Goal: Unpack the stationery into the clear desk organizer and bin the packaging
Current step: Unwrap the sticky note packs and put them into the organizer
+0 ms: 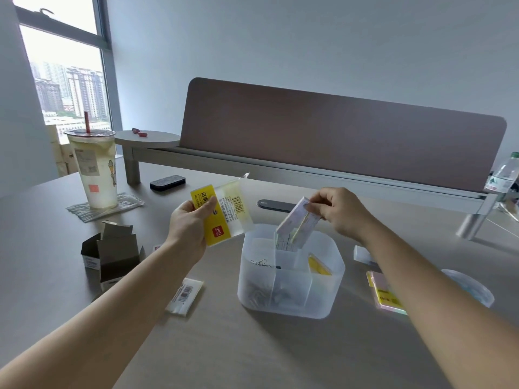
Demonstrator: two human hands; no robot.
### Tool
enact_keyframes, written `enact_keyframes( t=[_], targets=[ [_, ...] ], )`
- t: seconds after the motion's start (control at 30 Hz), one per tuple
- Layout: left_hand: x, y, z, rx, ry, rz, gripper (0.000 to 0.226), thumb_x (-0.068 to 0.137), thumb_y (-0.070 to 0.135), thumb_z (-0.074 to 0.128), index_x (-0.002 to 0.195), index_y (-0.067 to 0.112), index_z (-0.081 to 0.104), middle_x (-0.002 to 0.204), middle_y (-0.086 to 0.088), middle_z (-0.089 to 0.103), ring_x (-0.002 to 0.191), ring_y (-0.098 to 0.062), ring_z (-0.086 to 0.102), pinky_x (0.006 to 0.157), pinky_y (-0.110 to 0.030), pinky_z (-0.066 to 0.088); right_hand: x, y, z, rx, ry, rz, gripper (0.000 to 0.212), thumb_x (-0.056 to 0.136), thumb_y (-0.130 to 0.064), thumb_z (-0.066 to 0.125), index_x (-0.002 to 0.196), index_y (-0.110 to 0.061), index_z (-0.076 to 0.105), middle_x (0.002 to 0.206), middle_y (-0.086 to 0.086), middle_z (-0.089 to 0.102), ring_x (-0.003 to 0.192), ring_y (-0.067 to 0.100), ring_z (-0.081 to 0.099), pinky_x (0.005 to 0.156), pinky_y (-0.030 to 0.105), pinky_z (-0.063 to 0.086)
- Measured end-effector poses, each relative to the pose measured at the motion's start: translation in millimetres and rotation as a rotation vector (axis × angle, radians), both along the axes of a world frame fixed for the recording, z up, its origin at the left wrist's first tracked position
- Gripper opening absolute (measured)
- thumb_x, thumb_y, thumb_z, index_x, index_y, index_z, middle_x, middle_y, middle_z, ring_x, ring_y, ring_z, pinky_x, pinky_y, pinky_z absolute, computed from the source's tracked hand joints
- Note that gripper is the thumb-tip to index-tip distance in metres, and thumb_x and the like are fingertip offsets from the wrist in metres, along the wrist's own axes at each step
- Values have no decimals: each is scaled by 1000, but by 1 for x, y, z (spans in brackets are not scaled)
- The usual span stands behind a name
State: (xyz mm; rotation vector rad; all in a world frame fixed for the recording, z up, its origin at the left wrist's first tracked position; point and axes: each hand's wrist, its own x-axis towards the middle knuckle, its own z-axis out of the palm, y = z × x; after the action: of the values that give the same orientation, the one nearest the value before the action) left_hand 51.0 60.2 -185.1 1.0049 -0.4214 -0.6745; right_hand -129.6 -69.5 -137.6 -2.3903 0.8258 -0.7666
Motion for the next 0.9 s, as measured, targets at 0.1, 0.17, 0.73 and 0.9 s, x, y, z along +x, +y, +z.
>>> enact_keyframes(
  t=[0.1, 0.17, 0.73, 0.9],
  targets=[
    [2, -3, 0, 16, 3, -7, 10, 89, 11, 49, 80, 11, 52, 86, -5, 60, 77, -19, 59, 56, -35, 56, 6, -2, -1, 9, 171, 50, 9, 85, -15, 59, 82, -7, 62, 83, 9, 59, 78, 20, 51, 73, 31, 41],
    [3, -4, -1, 26, -1, -15, 10, 89, 11, 49, 80, 11, 52, 85, -5, 61, 76, -19, 59, 55, -33, 56, 12, -3, -7, 34, 258, 57, 10, 83, -16, 61, 86, -7, 64, 84, 7, 60, 78, 18, 52, 73, 30, 42],
    [-1, 19, -5, 210, -69, 2, 9, 87, 11, 54, 93, 9, 47, 85, -6, 58, 73, -19, 58, 51, -33, 54, 0, 23, -27, -92, 40, -7, 24, 84, -23, 59, 104, -9, 58, 102, 0, 54, 94, 12, 46, 78, 22, 33],
    [-16, 60, -13, 310, -169, 33, 20, 85, 11, 57, 98, 9, 43, 90, -10, 57, 73, -19, 58, 48, -26, 53, -36, 75, -40, -180, 3, 7, 37, 83, -23, 61, 117, -13, 55, 125, 3, 54, 118, 17, 46, 88, 19, 30]
  ],
)
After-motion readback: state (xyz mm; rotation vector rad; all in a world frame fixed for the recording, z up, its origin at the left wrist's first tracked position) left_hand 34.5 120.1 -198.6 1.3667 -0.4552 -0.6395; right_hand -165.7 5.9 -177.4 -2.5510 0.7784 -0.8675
